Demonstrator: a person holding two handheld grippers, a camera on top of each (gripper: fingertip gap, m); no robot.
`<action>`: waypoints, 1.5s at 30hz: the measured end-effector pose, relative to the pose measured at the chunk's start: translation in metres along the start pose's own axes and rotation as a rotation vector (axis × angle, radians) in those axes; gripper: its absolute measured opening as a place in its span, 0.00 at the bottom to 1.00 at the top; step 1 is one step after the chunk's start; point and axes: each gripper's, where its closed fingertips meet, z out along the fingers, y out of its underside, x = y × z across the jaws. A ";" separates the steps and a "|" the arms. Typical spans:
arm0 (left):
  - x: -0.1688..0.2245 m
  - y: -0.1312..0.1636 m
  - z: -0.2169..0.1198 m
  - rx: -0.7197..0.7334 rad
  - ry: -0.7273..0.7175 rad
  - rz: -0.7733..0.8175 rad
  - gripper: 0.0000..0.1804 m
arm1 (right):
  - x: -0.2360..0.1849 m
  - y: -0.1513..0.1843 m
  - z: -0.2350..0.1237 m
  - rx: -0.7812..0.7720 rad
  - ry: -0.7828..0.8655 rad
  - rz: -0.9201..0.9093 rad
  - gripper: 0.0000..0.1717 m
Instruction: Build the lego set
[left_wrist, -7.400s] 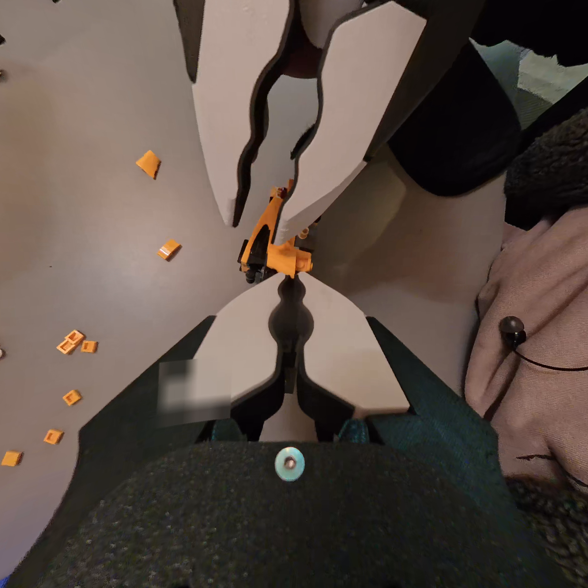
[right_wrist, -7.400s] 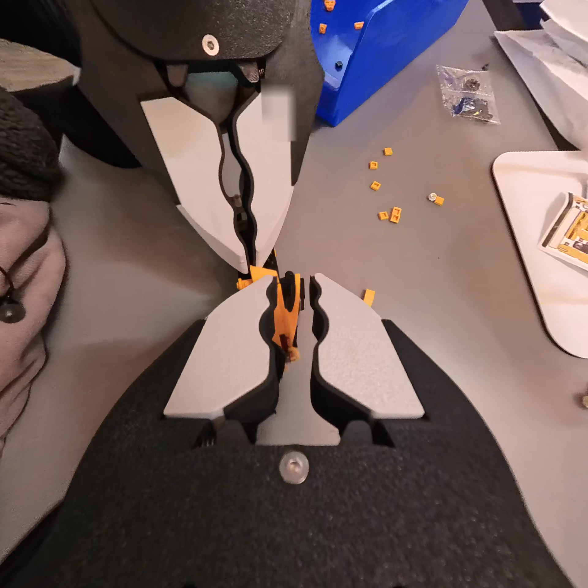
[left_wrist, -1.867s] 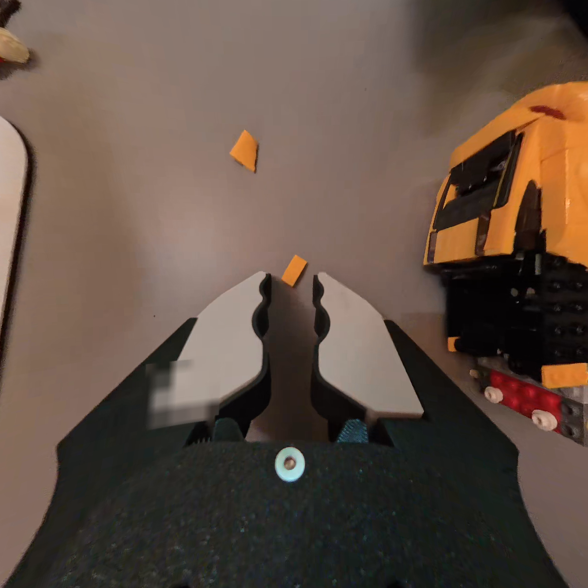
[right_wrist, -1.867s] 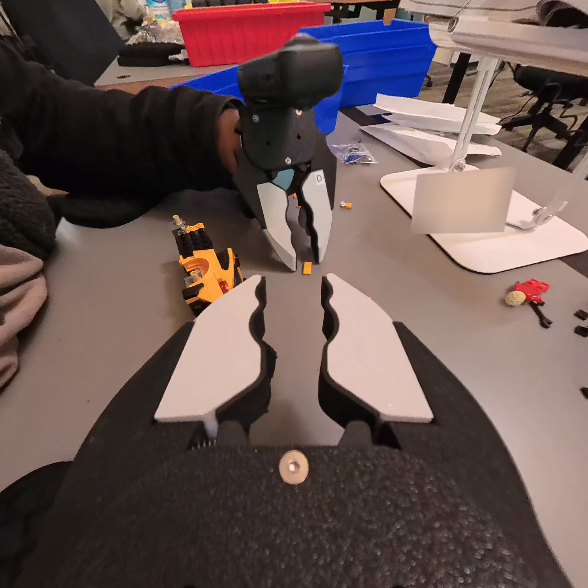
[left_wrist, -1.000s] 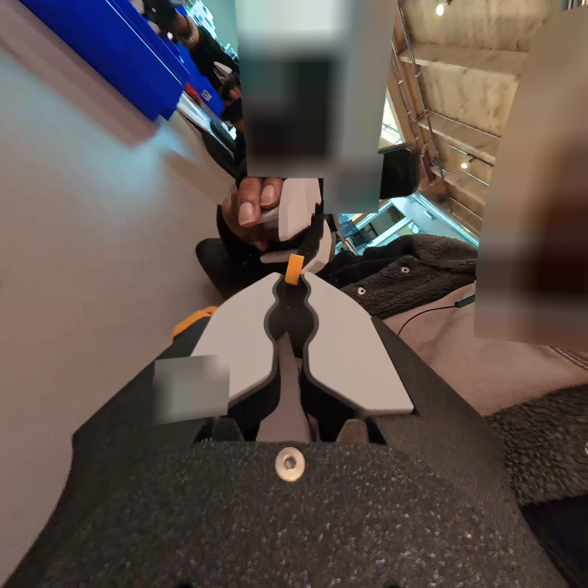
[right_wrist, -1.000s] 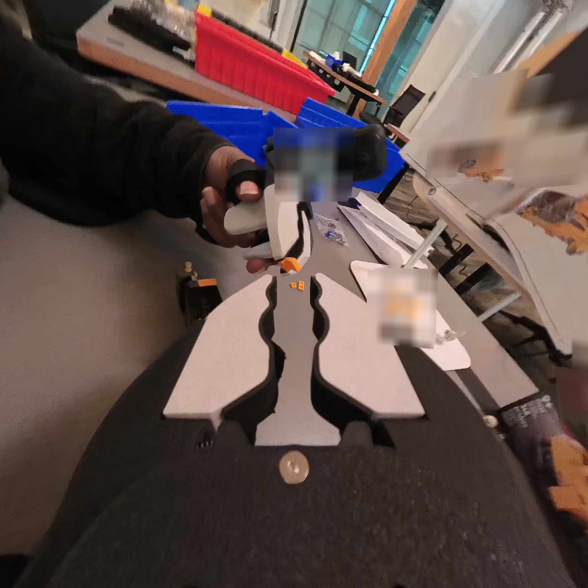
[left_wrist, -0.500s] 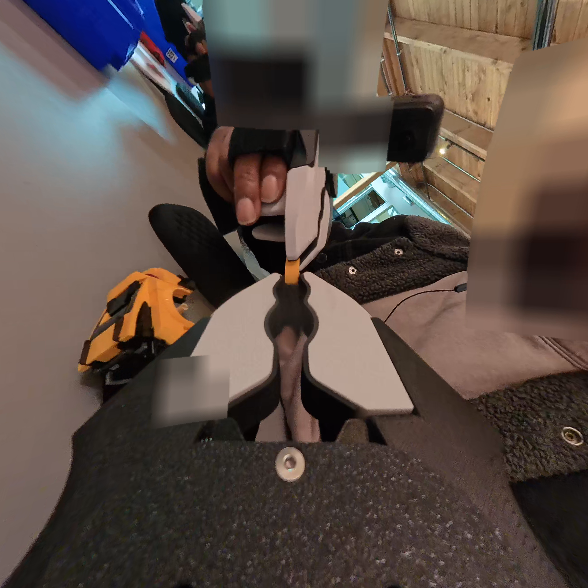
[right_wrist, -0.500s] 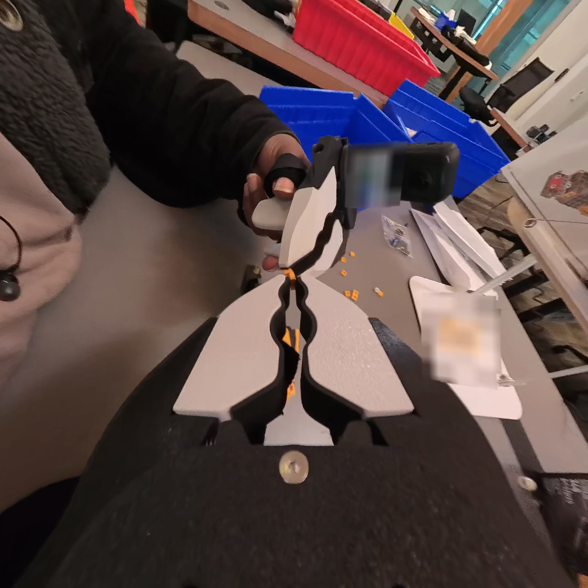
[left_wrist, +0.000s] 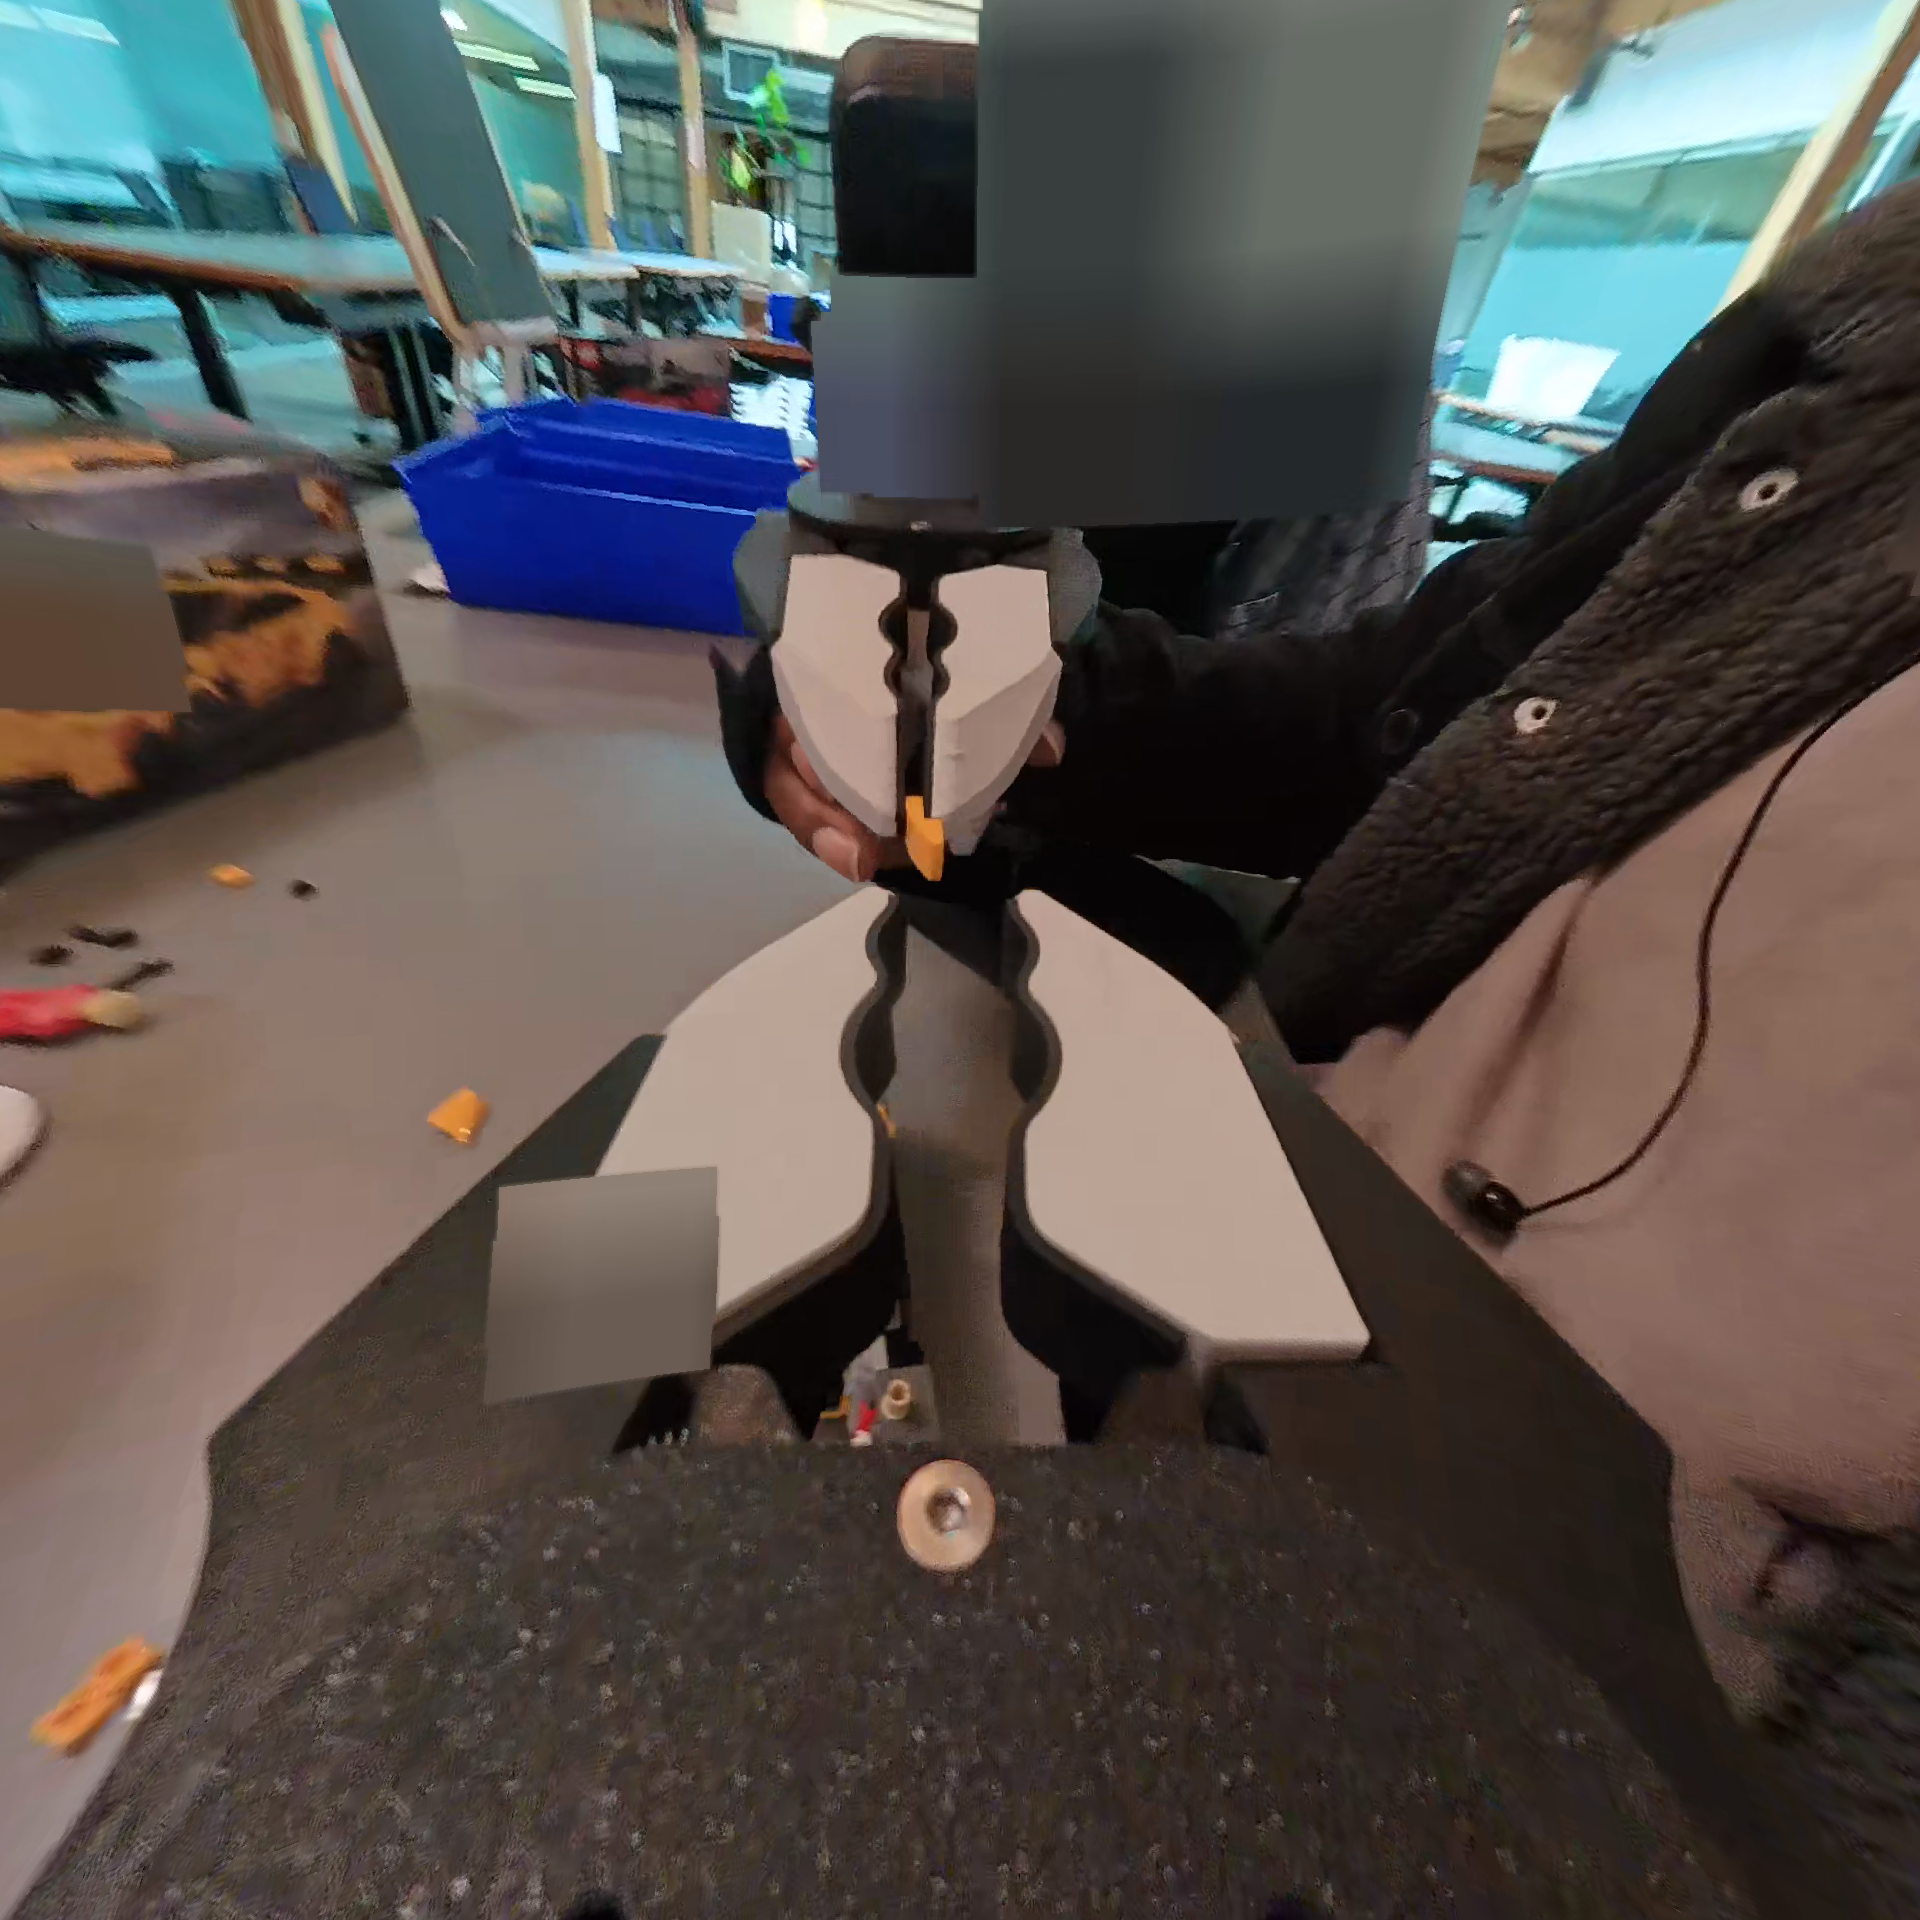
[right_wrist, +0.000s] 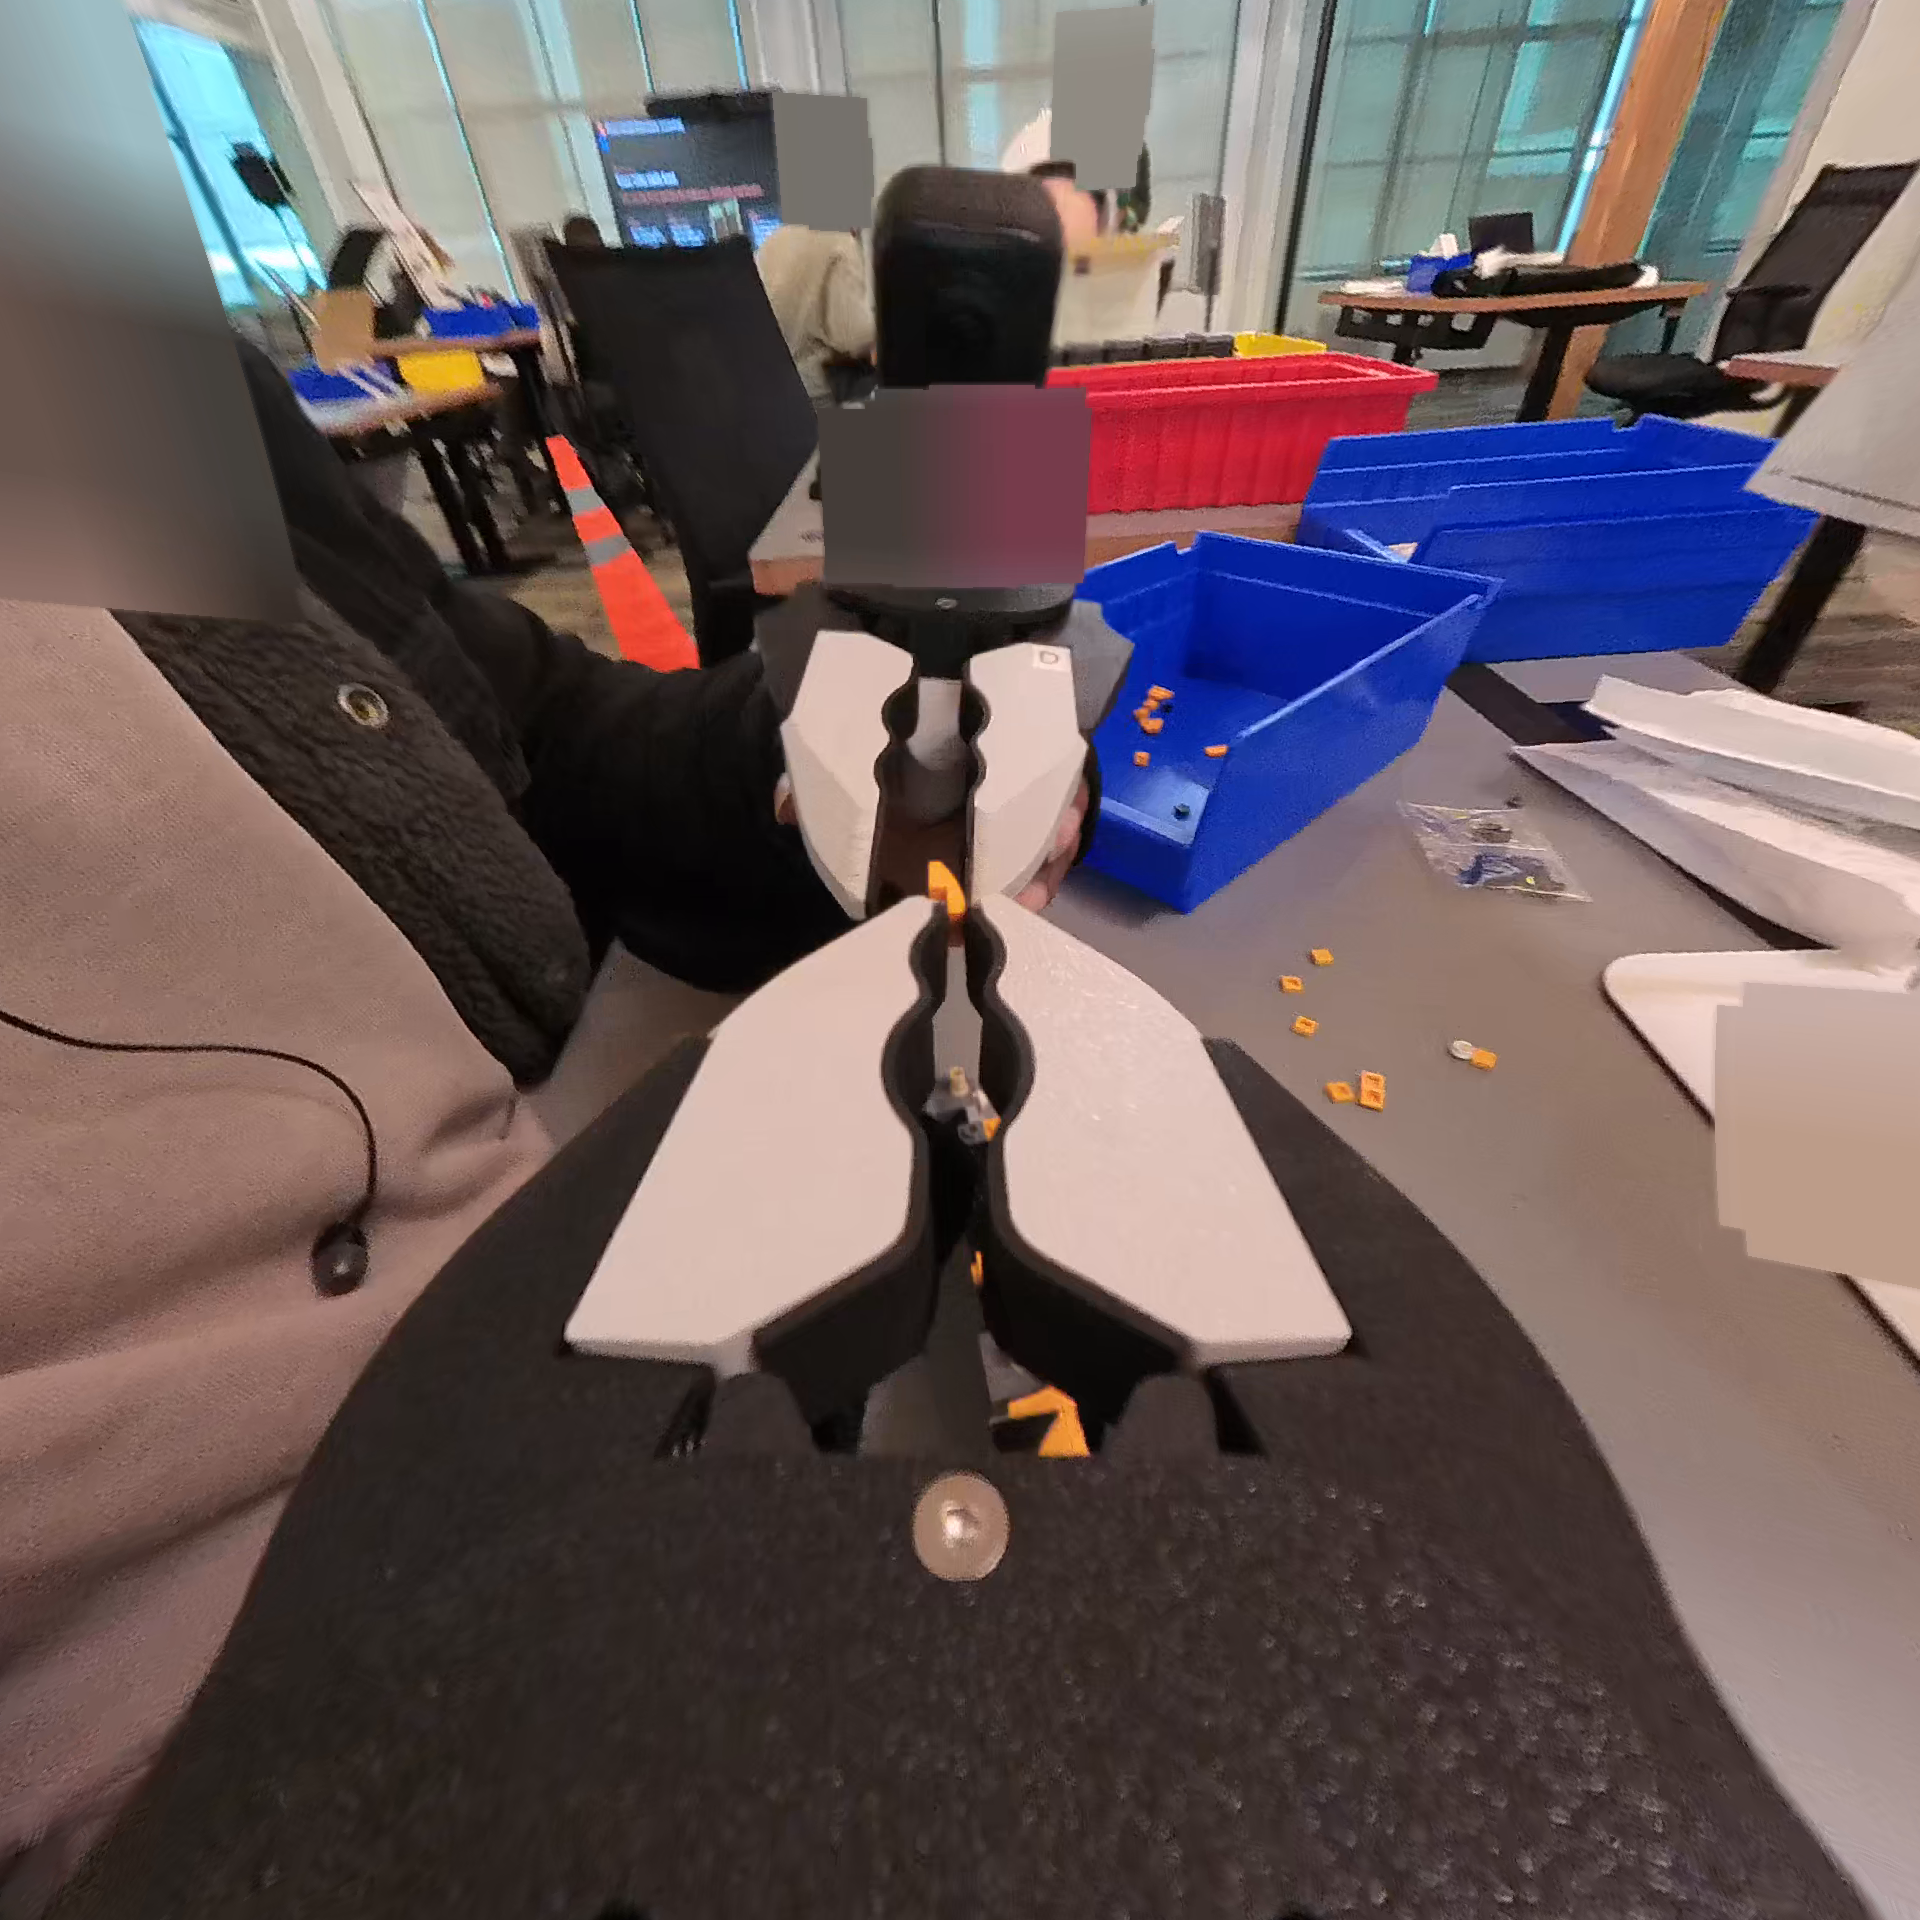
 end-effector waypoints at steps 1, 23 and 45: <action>-0.001 -0.001 0.000 0.008 -0.023 0.033 0.09 | 0.001 -0.001 0.001 0.016 -0.015 0.024 0.02; 0.000 -0.016 -0.006 0.070 -0.253 0.459 0.08 | -0.007 -0.011 0.015 0.168 -0.280 0.338 0.01; -0.001 -0.007 -0.003 -0.085 -0.350 0.625 0.05 | -0.005 -0.005 0.014 0.104 -0.317 0.471 0.05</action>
